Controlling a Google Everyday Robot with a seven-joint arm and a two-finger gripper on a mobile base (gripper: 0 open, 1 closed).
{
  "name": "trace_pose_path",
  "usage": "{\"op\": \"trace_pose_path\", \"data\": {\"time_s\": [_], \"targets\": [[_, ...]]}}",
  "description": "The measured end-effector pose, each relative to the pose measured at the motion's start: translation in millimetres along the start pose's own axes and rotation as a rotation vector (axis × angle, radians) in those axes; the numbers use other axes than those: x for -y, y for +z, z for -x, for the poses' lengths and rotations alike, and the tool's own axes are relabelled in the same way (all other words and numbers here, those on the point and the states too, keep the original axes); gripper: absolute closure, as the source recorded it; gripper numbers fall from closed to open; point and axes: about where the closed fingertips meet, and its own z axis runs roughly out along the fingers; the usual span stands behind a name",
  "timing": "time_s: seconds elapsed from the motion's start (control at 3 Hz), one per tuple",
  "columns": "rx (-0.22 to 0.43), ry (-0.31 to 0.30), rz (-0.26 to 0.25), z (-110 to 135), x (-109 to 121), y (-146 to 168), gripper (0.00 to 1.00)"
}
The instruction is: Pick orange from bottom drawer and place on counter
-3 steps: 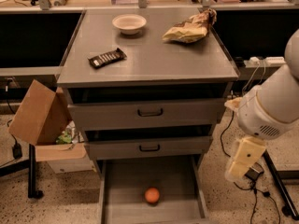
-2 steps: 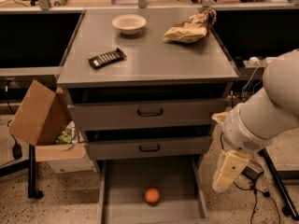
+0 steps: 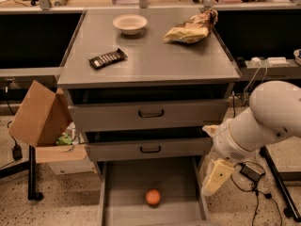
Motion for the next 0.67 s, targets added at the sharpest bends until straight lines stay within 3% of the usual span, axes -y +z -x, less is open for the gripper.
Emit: {"op": "trace_pose_path", "data": {"time_s": [0.33, 0.67], "targets": [[0.001, -0.035, 0.017, -11.3, 5.8, 47.9, 0.0], [0.045, -0.056, 0.034, -25.4, 17.3, 108.1, 0.0]]}}
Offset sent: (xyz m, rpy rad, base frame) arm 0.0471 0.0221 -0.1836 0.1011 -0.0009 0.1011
